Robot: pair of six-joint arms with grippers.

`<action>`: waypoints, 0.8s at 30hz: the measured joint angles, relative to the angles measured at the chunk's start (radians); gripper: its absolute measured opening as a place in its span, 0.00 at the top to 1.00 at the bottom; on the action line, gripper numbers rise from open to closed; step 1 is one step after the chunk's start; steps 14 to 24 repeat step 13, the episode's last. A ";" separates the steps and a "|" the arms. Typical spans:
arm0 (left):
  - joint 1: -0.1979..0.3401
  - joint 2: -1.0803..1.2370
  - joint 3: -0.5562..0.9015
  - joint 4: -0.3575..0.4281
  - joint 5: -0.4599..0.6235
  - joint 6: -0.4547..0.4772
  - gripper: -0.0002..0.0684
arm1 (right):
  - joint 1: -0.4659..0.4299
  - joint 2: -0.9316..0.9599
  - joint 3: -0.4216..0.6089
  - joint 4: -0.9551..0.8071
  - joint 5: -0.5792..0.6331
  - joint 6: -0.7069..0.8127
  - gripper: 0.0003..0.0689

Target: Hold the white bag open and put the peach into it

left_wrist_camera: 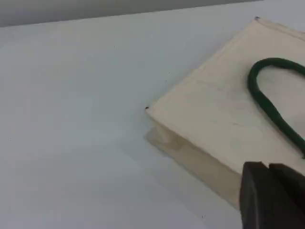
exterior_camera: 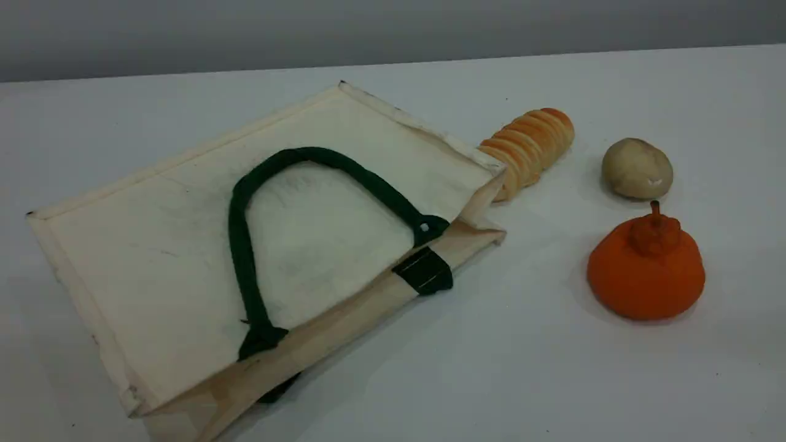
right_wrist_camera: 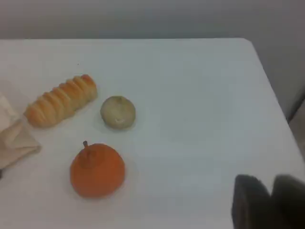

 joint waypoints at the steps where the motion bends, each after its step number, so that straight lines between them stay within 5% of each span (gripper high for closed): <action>1: 0.000 0.000 0.000 0.000 0.000 0.000 0.90 | 0.000 0.000 0.000 0.000 0.000 0.000 0.87; 24: 0.000 0.000 0.000 0.000 0.000 0.000 0.90 | 0.000 0.000 0.000 0.000 0.000 0.003 0.85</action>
